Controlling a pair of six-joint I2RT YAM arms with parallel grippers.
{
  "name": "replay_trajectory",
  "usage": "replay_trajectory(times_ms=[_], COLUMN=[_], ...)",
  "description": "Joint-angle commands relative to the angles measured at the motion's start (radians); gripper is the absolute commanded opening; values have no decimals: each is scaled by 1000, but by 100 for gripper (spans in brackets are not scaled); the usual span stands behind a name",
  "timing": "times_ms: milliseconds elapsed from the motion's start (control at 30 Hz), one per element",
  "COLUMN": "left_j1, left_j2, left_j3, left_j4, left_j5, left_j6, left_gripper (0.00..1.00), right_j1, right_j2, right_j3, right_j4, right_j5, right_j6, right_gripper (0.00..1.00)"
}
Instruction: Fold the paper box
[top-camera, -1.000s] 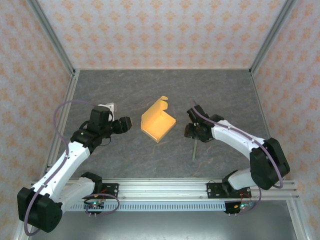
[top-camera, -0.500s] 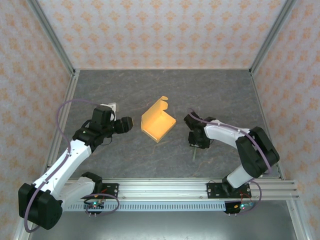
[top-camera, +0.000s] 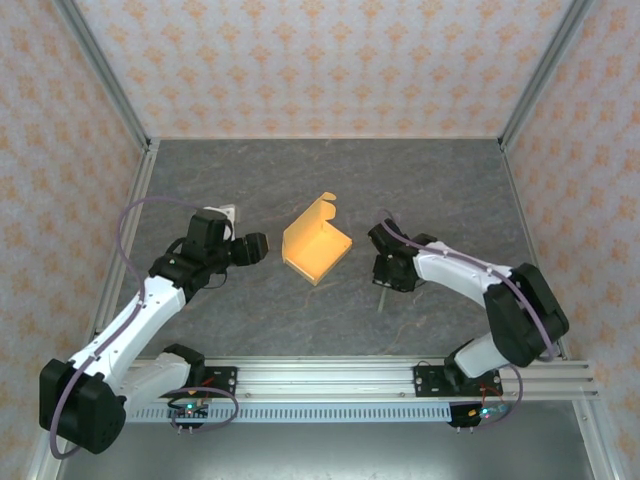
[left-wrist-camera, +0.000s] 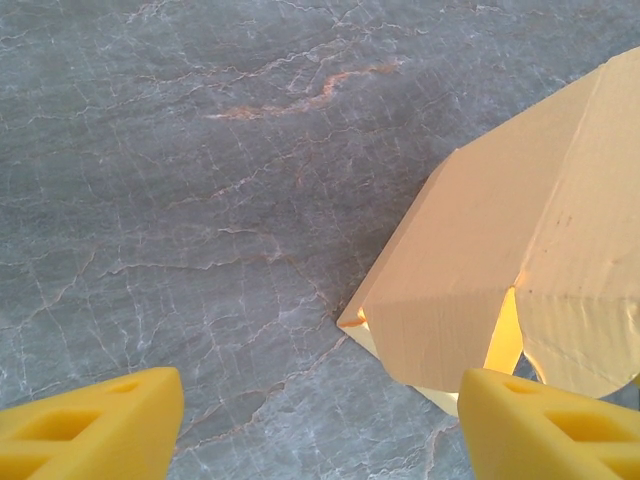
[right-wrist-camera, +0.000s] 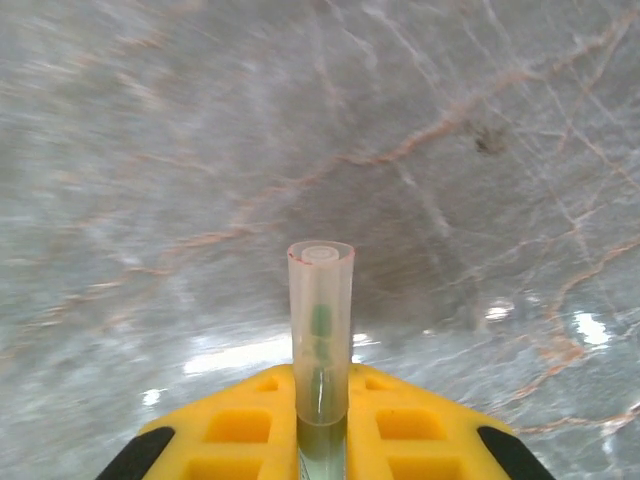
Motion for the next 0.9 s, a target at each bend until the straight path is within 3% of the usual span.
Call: replay_trajectory(times_ms=[0, 333, 600, 867], left_j1=[-7, -7, -7, -8], left_j2=[3, -7, -30, -46], left_j3=[2, -2, -2, -5], left_j4=[38, 36, 23, 19], left_j5=[-24, -42, -48, -48], left_j6=[13, 19, 25, 25], left_gripper=[73, 73, 73, 73], right_j1=[45, 138, 149, 156], right_j2=[-41, 174, 343, 409], right_j3=[76, 279, 388, 420], right_j4=[82, 356, 395, 356], right_j5=[-22, -28, -25, 2], right_j6=[92, 249, 254, 220], right_gripper=[15, 14, 14, 15])
